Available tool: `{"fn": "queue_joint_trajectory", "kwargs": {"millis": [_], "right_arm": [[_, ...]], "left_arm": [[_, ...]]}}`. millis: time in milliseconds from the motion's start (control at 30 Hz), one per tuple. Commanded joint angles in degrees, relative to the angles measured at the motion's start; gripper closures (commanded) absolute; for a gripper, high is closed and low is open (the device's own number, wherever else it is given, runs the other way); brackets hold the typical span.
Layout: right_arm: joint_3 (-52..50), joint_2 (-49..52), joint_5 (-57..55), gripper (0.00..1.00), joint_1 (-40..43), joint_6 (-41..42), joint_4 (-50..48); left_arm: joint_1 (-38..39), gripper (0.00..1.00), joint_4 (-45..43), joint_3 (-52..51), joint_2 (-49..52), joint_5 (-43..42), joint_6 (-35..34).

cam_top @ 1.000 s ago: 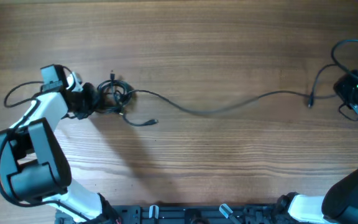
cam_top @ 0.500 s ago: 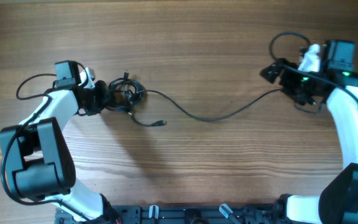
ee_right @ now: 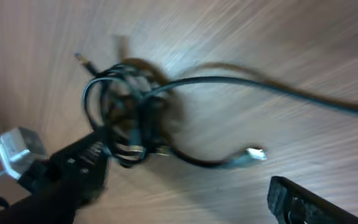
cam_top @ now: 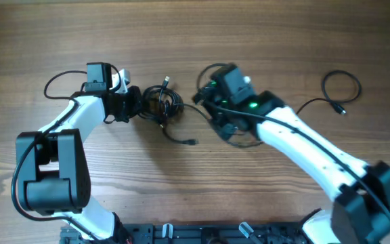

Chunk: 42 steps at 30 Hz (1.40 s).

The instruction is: Untangle cables

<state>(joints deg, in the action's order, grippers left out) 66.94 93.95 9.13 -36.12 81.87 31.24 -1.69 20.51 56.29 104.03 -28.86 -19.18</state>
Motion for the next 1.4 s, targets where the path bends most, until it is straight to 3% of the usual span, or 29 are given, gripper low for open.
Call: {"fn": "queue_joint_trajectory", "kwargs": {"millis": [0, 133, 233, 400, 433, 467, 500, 700, 800, 867, 1033, 1100, 1200, 1233, 1300, 1367], "right_arm": [[0.44, 5.92, -2.67, 0.0, -2.89, 9.38, -4.35], [0.44, 12.7, 0.02, 0.01, -3.1, 13.18, -13.42], [0.44, 16.22, -2.01, 0.07, -3.1, 20.44, -14.95], [0.44, 19.52, -9.81, 0.27, -3.08, 23.3, -19.91], [0.44, 19.63, -11.58, 0.53, -3.08, 22.97, -19.8], [0.44, 19.63, -14.8, 0.88, -3.02, 18.49, -19.76], [0.44, 19.63, -16.76, 0.96, -2.75, 14.64, -19.78], [0.44, 11.32, -13.2, 0.96, 3.65, -5.73, -16.59], [0.44, 1.49, -4.55, 0.96, 9.88, -17.73, -13.46], [0.44, -4.09, -2.99, 0.96, 14.27, -19.8, -8.63], [0.44, -10.71, 3.02, 0.96, 25.31, -36.5, -2.69], [0.46, -10.71, 8.22, 0.96, 28.96, -38.91, -2.6], [0.76, -10.71, 32.46, 0.96, 37.83, -39.5, -6.49], [0.76, -10.71, 36.0, 0.96, 40.19, -38.49, -7.23], [0.74, -10.71, 36.65, 0.96, 44.22, -38.69, -5.49], [0.72, -10.69, 29.27, 0.96, 47.12, -42.71, 0.61]], "left_arm": [[1.51, 0.96, -0.22, -0.2, 0.24, -1.77, 0.76], [1.97, 0.96, -0.7, -0.2, 0.24, -1.75, 0.76], [1.97, 0.96, -1.09, -0.2, 0.24, -1.75, 0.76], [1.97, 0.96, -1.31, -0.2, 0.24, -1.75, 0.76], [1.97, 0.96, -1.36, -0.2, 0.24, -1.75, 0.76], [1.97, 0.96, -1.42, -0.2, 0.24, -1.75, 0.76], [1.97, 0.96, -1.42, -0.2, 0.24, -1.75, 0.79], [1.97, 0.96, -1.44, -0.2, 0.24, 0.42, 0.76], [1.97, 0.96, -1.46, -0.2, 0.24, 0.44, 0.79], [1.97, 0.96, -1.46, -0.2, 0.24, 0.44, 0.76], [1.97, 0.96, -1.44, -0.2, 0.24, 0.44, 0.76], [1.97, 0.96, -1.44, -0.2, 0.24, 0.44, 0.76], [1.97, 0.96, -1.46, -0.2, 0.24, 0.44, 0.76], [1.97, 0.96, -1.44, -0.2, 0.24, 0.44, 0.76], [1.97, 0.96, -1.42, -0.2, 0.24, 0.44, 0.76], [1.97, 0.95, -1.44, -0.2, 0.24, 0.42, 0.76]]}}
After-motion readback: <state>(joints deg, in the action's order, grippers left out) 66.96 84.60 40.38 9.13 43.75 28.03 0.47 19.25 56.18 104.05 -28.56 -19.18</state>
